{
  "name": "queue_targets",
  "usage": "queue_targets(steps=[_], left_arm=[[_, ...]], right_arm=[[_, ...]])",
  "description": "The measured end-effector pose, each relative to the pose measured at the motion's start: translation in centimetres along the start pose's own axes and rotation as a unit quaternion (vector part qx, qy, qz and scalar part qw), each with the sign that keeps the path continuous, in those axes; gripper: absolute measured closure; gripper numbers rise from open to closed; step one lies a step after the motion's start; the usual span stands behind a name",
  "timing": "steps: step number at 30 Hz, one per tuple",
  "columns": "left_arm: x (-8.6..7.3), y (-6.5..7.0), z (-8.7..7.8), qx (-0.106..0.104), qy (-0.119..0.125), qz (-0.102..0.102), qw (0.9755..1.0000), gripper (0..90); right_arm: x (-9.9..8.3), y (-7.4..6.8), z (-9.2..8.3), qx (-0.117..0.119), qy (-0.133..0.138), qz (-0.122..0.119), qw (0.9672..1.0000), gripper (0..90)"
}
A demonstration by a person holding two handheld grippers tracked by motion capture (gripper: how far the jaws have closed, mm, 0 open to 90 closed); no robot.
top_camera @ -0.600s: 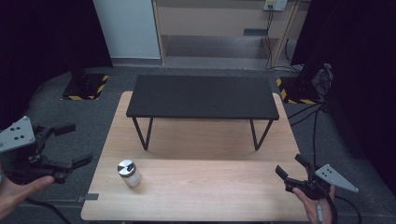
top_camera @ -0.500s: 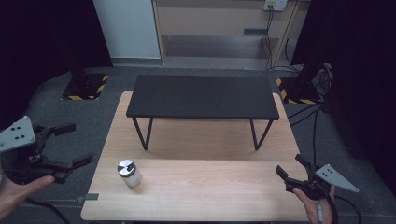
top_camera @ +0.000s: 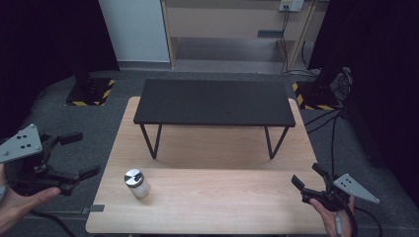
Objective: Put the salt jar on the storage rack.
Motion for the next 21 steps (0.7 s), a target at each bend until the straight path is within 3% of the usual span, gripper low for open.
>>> queue_targets(steps=[11, 17, 21], left_arm=[[-0.7, -0.2, 1.5, 0.007, -0.026, -0.005, 0.9996, 2.1], [-2.0, -0.7, 3.8, 0.013, -0.055, -0.002, 0.9984, 3.4], [-3.8, -1.3, 6.1, 0.008, -0.066, -0.013, 0.9977, 3.9]], right_arm=[[0.0, 0.0, 0.0, 0.001, -0.002, 0.000, 1.0000, 5.7], [0.0, 0.0, 0.0, 0.001, -0.003, 0.000, 1.0000, 5.8], [0.0, 0.1, 0.0, 0.001, -0.003, 0.001, 1.0000, 5.8]])
Point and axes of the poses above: each handheld gripper's, and its own axes: z roughly forward along the jaws, x roughly out of its top, y roughly to its right, the point moved 4 cm from there along z, roughly forward along the jaws, and after that the axes turned 11 degrees about -y, right-handed, at the moved point
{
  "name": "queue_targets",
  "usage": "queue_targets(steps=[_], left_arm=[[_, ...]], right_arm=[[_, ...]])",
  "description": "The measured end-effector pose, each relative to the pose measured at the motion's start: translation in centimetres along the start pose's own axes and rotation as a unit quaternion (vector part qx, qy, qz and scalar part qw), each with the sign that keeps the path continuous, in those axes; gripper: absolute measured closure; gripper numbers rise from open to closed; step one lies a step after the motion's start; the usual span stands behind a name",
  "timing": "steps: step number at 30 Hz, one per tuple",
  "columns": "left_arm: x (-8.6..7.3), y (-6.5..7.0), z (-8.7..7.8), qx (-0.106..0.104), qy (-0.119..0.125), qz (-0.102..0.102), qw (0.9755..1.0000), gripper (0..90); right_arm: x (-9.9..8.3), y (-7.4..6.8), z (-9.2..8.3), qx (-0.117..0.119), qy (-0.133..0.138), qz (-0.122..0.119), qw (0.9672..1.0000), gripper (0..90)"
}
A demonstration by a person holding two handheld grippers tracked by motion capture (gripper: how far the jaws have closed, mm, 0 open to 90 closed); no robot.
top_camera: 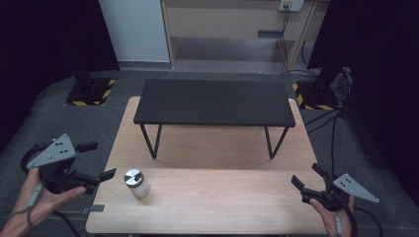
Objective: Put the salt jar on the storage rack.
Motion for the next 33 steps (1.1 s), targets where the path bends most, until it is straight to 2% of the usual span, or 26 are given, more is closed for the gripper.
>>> queue_targets(steps=[3, 9, 16, 23, 25, 27, 33], left_arm=[[-0.7, -0.1, 1.4, 0.004, -0.008, 0.004, 1.0000, 3.9], [-2.4, -0.4, 4.8, -0.004, -0.021, 0.003, 0.9998, 4.1], [-4.0, -0.7, 7.9, -0.019, -0.036, -0.007, 0.9991, 4.5], [-5.2, -1.1, 10.3, -0.021, -0.053, -0.017, 0.9982, 5.0], [-5.4, -1.2, 10.7, -0.024, -0.054, -0.020, 0.9980, 5.3], [-5.8, -1.3, 11.7, -0.031, -0.064, -0.022, 0.9973, 5.7], [-6.5, -1.5, 13.1, -0.035, -0.087, -0.015, 0.9955, 14.0]], right_arm=[[0.0, 0.0, 0.0, 0.000, 0.000, -0.001, 1.0000, 5.8], [0.0, 0.0, 0.0, 0.000, -0.001, 0.000, 1.0000, 5.8], [0.0, 0.0, 0.0, 0.001, -0.001, -0.001, 1.0000, 5.8], [0.0, 0.0, 0.0, 0.001, -0.001, -0.001, 1.0000, 5.8], [0.0, 0.0, 0.0, 0.001, 0.000, -0.001, 1.0000, 5.8], [0.0, 0.0, 0.0, 0.001, -0.001, -0.001, 1.0000, 5.8], [0.0, 0.0, 0.0, 0.001, -0.001, -0.001, 1.0000, 5.8]])
Point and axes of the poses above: each handheld gripper's, and its own axes: z roughly forward along the jaws, x roughly out of its top, y roughly to its right, the point moved 4 cm from there along z, roughly forward along the jaws, and after that the axes turned 11 degrees about -y, right-handed, at the moved point
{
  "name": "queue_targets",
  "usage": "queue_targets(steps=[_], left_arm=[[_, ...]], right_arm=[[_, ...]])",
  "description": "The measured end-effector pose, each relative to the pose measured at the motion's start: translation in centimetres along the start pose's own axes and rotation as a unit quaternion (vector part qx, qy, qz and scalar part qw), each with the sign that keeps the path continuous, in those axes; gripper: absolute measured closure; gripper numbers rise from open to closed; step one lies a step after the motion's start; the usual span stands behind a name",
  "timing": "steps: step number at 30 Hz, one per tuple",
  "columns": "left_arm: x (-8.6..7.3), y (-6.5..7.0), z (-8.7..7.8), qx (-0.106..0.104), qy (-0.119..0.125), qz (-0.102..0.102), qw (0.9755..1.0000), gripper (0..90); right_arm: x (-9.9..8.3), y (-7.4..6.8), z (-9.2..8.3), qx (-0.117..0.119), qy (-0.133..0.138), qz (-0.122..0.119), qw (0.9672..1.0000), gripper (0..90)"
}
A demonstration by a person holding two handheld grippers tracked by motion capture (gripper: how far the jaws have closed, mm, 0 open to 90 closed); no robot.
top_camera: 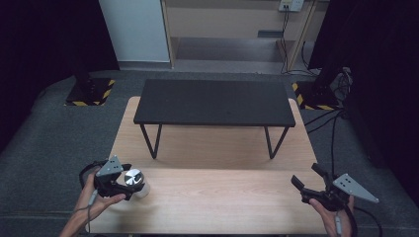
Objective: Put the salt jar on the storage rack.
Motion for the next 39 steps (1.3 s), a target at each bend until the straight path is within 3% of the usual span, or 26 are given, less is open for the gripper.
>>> queue_targets(steps=[2, 3, 5, 14, 22, 28, 30, 39], left_arm=[[-0.3, -0.2, 0.1, -0.001, 0.000, 0.000, 1.0000, 18.0], [-0.6, -0.3, 0.1, -0.004, 0.009, 0.006, 0.9999, 27.6], [-1.0, -0.3, 0.0, -0.004, 0.022, 0.001, 0.9997, 33.2], [-0.2, 0.1, 0.0, -0.006, 0.014, 0.015, 0.9998, 34.2], [2.5, 0.9, -1.3, -0.027, 0.041, 0.042, 0.9979, 34.2], [7.3, 2.5, -3.7, -0.045, 0.055, 0.101, 0.9924, 34.2], [8.6, 3.0, -4.3, -0.054, 0.063, 0.110, 0.9904, 34.2], [15.8, 5.6, -8.8, -0.104, 0.094, 0.172, 0.9750, 34.2]], right_arm=[[0.0, 0.0, 0.0, 0.000, 0.000, -0.001, 1.0000, 5.8], [0.0, 0.0, 0.0, 0.000, 0.000, -0.001, 1.0000, 5.8], [0.0, 0.0, 0.0, 0.000, 0.000, -0.001, 1.0000, 5.8], [0.0, 0.0, 0.0, 0.000, -0.001, -0.001, 1.0000, 5.8], [0.0, 0.0, 0.0, 0.000, 0.000, 0.000, 1.0000, 5.8], [0.0, 0.1, 0.0, 0.000, 0.000, -0.001, 1.0000, 5.8], [0.0, 0.0, 0.0, -0.001, -0.001, -0.001, 1.0000, 5.8], [0.0, 0.0, -0.1, -0.002, -0.001, -0.001, 1.0000, 5.8]])
Point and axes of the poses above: each handheld gripper's, and its own axes: z roughly forward along the jaws, x roughly out of its top, y roughly to its right, the point moved 4 cm from there along z, roughly forward along the jaws, and after that the axes turned 11 degrees about -y, right-handed, at the moved point
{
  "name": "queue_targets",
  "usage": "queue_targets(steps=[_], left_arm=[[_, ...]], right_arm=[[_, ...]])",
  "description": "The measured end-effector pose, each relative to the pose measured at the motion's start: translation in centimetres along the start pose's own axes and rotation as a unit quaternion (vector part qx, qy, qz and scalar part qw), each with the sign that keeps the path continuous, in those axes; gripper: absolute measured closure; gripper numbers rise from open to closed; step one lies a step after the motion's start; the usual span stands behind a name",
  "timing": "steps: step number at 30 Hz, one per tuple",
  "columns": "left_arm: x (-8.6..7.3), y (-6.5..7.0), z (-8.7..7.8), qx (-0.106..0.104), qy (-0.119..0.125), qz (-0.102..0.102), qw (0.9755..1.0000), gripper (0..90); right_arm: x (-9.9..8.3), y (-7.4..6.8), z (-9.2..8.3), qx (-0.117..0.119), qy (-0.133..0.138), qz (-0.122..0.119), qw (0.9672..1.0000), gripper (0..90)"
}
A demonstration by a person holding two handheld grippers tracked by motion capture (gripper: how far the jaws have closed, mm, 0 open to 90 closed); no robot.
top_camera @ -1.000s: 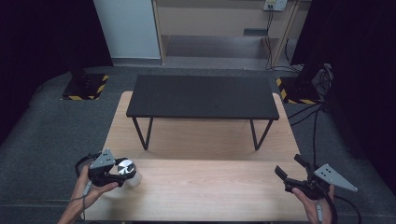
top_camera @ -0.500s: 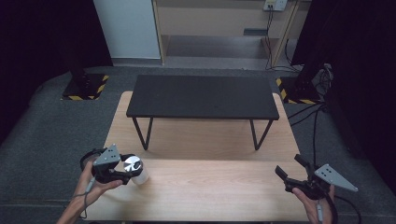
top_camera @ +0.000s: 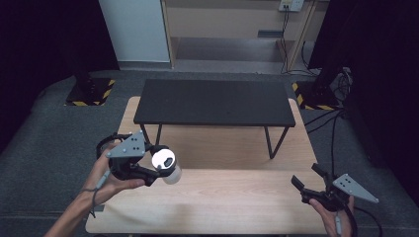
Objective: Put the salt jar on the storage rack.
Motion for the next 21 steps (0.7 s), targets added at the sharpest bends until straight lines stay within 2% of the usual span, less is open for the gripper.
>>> queue_targets(steps=[3, 6, 9, 12, 16, 21], left_arm=[[2.2, 0.2, -0.7, -0.018, 0.007, 0.017, 0.9997, 34.2], [4.2, 0.0, -1.3, -0.045, 0.012, 0.040, 0.9981, 34.2], [5.4, -0.2, -1.5, -0.058, 0.013, 0.055, 0.9967, 34.1], [6.2, -0.7, -1.5, -0.071, 0.016, 0.057, 0.9957, 34.1], [7.0, -1.5, -1.9, -0.064, 0.017, 0.056, 0.9962, 34.1], [7.8, -3.4, -2.6, -0.040, 0.034, 0.030, 0.9982, 34.1]], right_arm=[[0.0, 0.0, -0.1, -0.001, -0.001, 0.000, 1.0000, 5.8], [-0.1, 0.0, -0.2, -0.003, -0.001, 0.000, 1.0000, 5.8], [-0.2, -0.1, -0.4, -0.005, -0.001, 0.001, 1.0000, 5.8], [-0.3, -0.2, -0.7, -0.009, 0.000, 0.002, 1.0000, 5.8], [-0.5, -0.3, -1.1, -0.015, -0.001, 0.006, 0.9999, 5.8], [-0.7, -0.4, -1.5, -0.022, -0.001, 0.007, 0.9997, 5.8]])
Point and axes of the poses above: each handheld gripper's, and its own axes: z roughly forward along the jaws, x roughly out of its top, y roughly to its right, the point moved 4 cm from there along z, roughly forward along the jaws, and after that the axes turned 11 degrees about -y, right-handed, at the moved point
